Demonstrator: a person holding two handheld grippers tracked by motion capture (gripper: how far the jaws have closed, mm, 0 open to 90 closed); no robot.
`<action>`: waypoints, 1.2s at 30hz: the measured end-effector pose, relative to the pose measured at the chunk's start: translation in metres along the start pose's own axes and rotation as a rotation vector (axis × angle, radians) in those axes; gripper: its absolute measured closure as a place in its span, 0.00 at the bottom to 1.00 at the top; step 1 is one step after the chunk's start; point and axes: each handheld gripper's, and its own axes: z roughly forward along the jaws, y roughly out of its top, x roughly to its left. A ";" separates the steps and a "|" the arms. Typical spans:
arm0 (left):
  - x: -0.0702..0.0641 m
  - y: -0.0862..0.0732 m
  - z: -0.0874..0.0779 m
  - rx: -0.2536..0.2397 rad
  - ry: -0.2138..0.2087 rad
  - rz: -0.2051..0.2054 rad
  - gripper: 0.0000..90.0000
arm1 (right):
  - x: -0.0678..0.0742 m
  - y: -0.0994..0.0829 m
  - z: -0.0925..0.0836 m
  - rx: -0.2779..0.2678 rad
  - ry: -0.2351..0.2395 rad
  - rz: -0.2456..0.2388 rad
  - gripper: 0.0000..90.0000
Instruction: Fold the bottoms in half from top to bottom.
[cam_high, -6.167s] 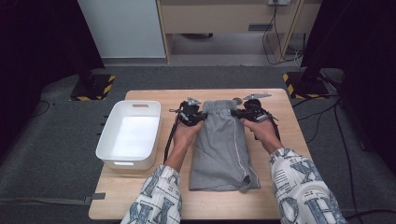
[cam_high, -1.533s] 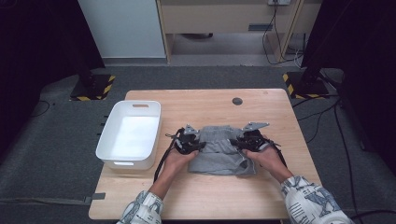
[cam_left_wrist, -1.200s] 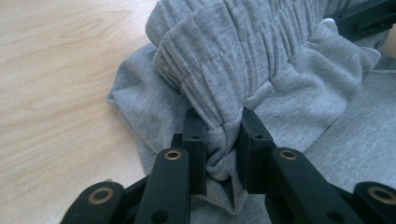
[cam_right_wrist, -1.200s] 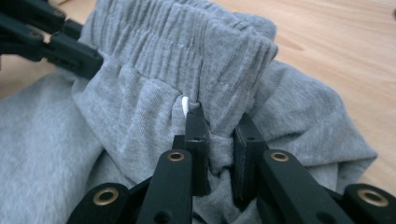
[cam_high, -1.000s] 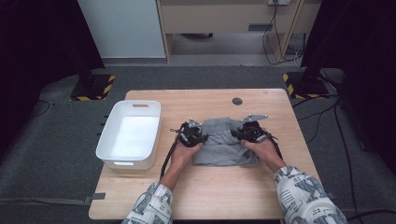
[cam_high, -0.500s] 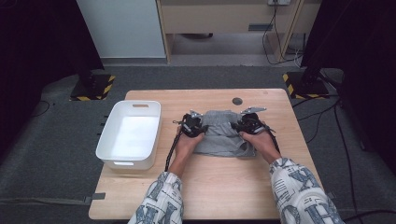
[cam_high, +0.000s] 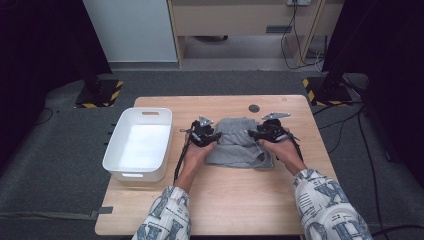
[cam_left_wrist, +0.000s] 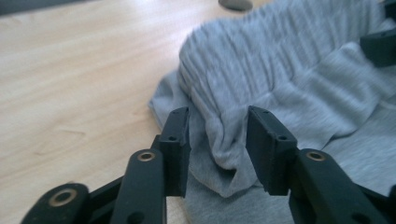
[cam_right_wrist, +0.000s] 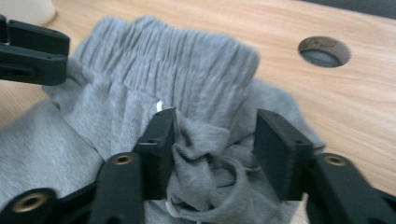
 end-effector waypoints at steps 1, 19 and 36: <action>0.000 0.004 -0.005 -0.019 0.003 0.015 0.65 | -0.002 0.003 -0.006 -0.017 -0.006 0.007 0.48; 0.003 0.039 -0.006 -0.064 0.007 0.016 0.68 | -0.005 0.048 0.001 -0.085 -0.017 0.063 0.66; -0.004 0.046 0.002 -0.067 -0.007 0.018 0.71 | 0.004 0.035 0.007 0.016 0.062 0.033 0.84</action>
